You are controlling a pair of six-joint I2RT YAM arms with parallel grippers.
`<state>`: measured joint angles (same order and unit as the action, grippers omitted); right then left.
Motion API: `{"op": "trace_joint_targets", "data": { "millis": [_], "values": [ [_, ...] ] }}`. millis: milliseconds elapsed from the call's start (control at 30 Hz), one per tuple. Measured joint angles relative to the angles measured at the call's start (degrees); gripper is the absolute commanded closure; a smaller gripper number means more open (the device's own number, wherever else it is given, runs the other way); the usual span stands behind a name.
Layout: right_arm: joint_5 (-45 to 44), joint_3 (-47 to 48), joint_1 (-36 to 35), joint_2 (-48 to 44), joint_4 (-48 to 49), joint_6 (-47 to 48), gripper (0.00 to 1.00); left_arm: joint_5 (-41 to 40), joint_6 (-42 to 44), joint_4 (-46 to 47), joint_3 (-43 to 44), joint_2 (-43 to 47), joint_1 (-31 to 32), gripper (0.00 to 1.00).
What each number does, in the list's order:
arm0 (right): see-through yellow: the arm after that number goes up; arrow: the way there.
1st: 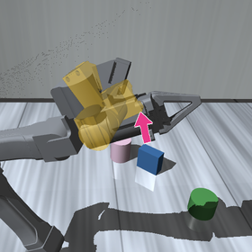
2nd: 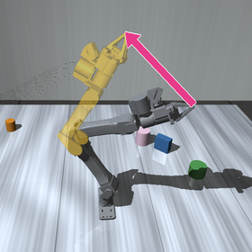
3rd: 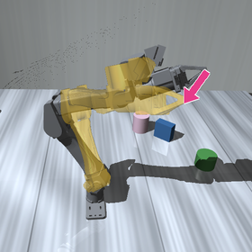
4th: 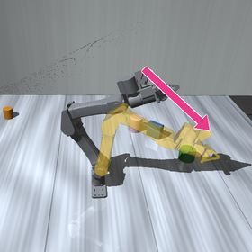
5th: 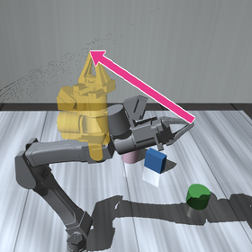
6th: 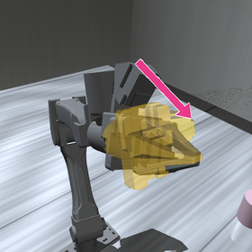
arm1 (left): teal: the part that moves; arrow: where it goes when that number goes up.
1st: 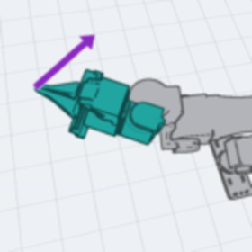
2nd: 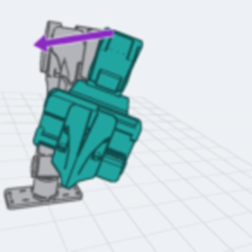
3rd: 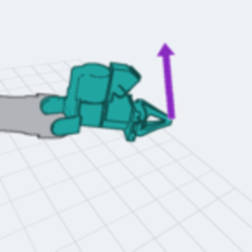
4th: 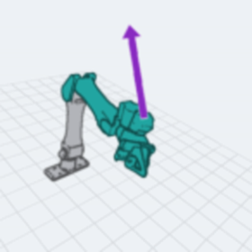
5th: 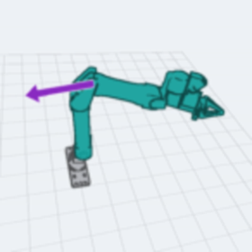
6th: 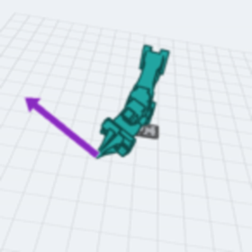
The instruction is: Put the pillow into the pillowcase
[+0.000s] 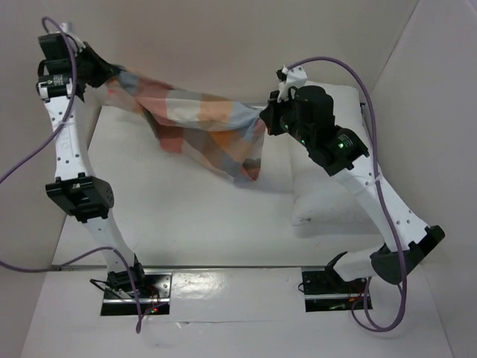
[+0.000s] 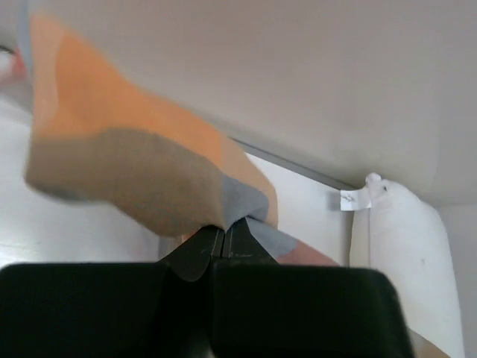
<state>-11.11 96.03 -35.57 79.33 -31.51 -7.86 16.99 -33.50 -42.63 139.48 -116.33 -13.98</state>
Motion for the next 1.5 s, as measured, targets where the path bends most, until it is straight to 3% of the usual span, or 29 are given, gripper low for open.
{"op": "trace_joint_targets", "data": {
  "millis": [133,267,300,433,467,533,567,667,800,967,1200,1367,1500],
  "values": [
    [10.14,-6.32,-2.84,-4.22,3.17,0.76,1.0,-0.04,0.02,0.2,-7.87,6.08,-4.24,1.0],
    [17.03,-20.06,-16.11,-5.51,6.8,-2.78,1.0,-2.99,0.33,-1.66,-17.51,5.97,-4.87,1.0],
    [17.94,-23.21,-20.31,-4.35,7.45,-4.15,0.92,-3.91,0.46,-2.67,-19.5,5.7,-4.85,1.0],
    [19.08,-30.97,-32.92,3.34,6.32,-9.2,0.15,-7.1,1.42,-6.99,-23.04,4.66,-4.46,0.62],
    [18.14,-31.39,-34.58,5.42,4.9,-10.23,0.11,-7.28,1.99,-7.39,-23.04,4.66,-4.46,0.47],
    [15.3,-31.5,-34.64,7.15,1.46,-10.75,0.08,-7.32,3.3,-7.34,-22.51,4.79,-4.11,0.4],
    [13.7,-31.47,-33.31,6.88,0.09,-10.78,0.07,-7.52,3.85,-7.34,-22.03,4.79,-3.76,0.34],
    [9.73,-29.24,-24.59,4.09,-3.39,-10.25,0.06,-9.33,6.54,-8.11,-20.85,4.79,-0.33,0.33],
    [3.56,-21.2,-8.02,0.17,-5.03,-9.42,0.06,-15.56,10.19,-9.31,-21.55,4.9,11.58,0.34],
    [-2.12,-14.6,4.35,-2.82,-6.05,-10.62,0.06,-20.55,12.37,-9.03,-36.2,8.61,28.74,0.38],
    [0.26,-16.72,20.96,-4.31,-7.98,-12.35,0.06,-19.91,11.96,-9.4,-56.81,15.34,51.65,0.27],
    [5.49,-18.23,28.87,-6.34,-8.59,-12.48,0.06,-20.57,8.35,-8.09,-59.36,16.24,66.03,0.27],
    [8.96,-19.21,31.19,-7.87,-8.41,-12.48,0.06,-24.22,5.7,-6.32,-58.9,12.55,72.32,0.27]
  ]
}}
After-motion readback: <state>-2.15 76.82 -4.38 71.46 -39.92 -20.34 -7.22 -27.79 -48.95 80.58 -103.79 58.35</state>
